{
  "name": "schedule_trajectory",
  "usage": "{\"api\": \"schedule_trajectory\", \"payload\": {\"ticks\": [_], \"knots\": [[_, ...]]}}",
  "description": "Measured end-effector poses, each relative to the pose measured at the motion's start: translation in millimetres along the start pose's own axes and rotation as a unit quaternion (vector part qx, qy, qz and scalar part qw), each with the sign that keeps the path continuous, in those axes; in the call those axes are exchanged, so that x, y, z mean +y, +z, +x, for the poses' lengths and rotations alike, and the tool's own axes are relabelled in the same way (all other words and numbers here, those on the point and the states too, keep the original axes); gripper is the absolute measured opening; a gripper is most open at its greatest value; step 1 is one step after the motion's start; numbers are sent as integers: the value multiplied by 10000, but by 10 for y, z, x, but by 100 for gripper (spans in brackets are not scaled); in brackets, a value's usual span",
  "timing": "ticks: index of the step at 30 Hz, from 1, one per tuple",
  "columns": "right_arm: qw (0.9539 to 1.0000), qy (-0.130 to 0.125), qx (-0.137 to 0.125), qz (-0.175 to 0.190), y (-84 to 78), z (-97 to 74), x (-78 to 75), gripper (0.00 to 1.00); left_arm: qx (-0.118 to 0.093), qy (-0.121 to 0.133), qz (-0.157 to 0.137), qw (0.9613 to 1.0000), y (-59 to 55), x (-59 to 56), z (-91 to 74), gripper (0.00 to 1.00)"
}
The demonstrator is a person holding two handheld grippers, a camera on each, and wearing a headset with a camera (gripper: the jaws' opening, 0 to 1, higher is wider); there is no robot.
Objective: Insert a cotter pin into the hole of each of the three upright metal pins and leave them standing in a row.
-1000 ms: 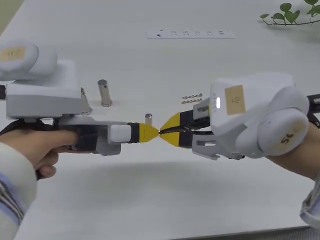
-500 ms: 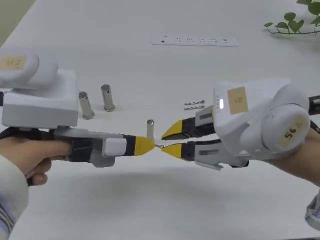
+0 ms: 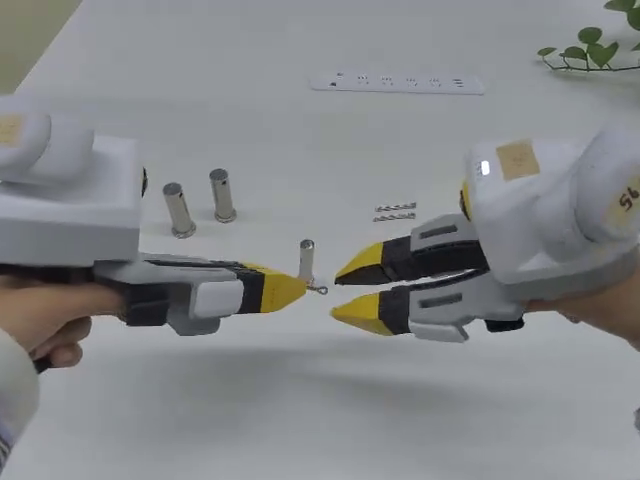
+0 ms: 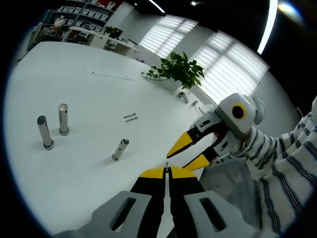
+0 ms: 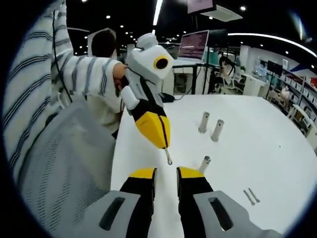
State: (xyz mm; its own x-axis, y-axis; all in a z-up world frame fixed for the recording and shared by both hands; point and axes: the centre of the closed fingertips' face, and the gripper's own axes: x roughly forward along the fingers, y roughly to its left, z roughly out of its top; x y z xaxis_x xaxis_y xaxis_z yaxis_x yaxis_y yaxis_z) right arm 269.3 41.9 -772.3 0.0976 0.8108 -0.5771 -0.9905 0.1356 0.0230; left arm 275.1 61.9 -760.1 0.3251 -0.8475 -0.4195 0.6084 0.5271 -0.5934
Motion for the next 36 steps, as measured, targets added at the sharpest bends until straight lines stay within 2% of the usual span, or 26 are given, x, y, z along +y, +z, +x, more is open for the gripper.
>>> {"api": "schedule_trajectory", "payload": {"ticks": [4, 8, 14, 16, 17, 20, 22, 25, 29, 31, 36], "knots": [[9995, 158, -119, 243, 20, -20, 31, 19, -41, -58, 199, 9998, 15, -29, -18, 0], [9981, 338, -224, 474, 38, -34, 46, 20, -184, -110, 720, 9972, 58, -48, -36, 0], [9971, 494, -204, 536, 23, -45, 85, 20, -182, -165, 1150, 9931, 39, -55, -57, 0], [9970, 510, -219, 537, 27, -43, 93, 20, -201, -190, 1195, 9924, 43, -52, -58, 0], [9968, 534, -228, 553, 31, -42, 103, 20, -220, -213, 1296, 9911, 45, -53, -58, 0], [9966, 578, -232, 545, 38, -39, 122, 20, -223, -264, 1846, 9822, 30, -51, -58, 0], [9966, 609, -210, 515, 37, -37, 142, 20, -196, -295, 1799, 9830, 3, -58, -55, 0], [9966, 635, -180, 493, 34, -33, 164, 20, -187, -359, 1867, 9816, -11, -68, -53, 0], [9969, 615, -75, 490, 2, -23, 172, 19, -232, -405, 1979, 9791, -14, -79, -55, 0], [9966, 642, -70, 504, 2, -25, 181, 19, -256, -441, 2147, 9753, -16, -88, -58, 0], [9966, 689, -55, 447, 33, -8, 217, 19, -313, -498, 2252, 9725, -14, -101, -69, 0]]}}
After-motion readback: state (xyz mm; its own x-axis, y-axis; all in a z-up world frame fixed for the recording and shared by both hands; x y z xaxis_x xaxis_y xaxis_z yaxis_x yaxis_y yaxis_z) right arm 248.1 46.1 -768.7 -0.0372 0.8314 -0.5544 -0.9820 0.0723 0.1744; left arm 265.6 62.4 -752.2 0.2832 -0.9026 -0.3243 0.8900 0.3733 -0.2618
